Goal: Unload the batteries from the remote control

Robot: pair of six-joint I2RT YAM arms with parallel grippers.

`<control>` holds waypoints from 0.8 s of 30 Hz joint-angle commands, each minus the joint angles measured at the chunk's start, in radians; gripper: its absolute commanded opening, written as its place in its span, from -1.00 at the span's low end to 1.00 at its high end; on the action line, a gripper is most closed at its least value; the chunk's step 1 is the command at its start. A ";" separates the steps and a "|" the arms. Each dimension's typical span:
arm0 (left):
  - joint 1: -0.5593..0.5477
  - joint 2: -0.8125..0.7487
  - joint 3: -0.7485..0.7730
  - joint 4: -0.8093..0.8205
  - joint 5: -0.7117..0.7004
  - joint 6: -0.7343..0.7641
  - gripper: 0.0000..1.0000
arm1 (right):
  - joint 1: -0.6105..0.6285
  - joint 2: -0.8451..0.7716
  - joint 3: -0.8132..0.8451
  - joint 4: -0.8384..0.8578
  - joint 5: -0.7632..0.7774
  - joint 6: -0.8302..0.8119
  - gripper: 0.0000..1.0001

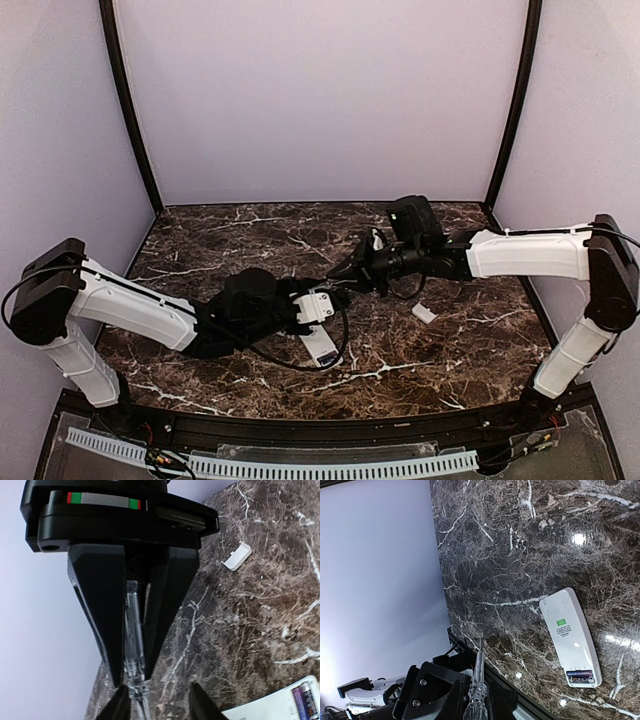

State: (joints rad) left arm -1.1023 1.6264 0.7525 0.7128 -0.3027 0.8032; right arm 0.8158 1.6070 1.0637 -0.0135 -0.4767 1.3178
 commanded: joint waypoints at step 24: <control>0.002 -0.390 0.006 -0.607 -0.119 -0.608 0.42 | 0.026 -0.129 -0.003 -0.188 0.038 -0.554 -1.00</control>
State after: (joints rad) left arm -1.1027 1.2778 0.7475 0.3019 -0.3874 0.3698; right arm 0.8364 1.5208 1.0168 -0.1371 -0.4644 0.9714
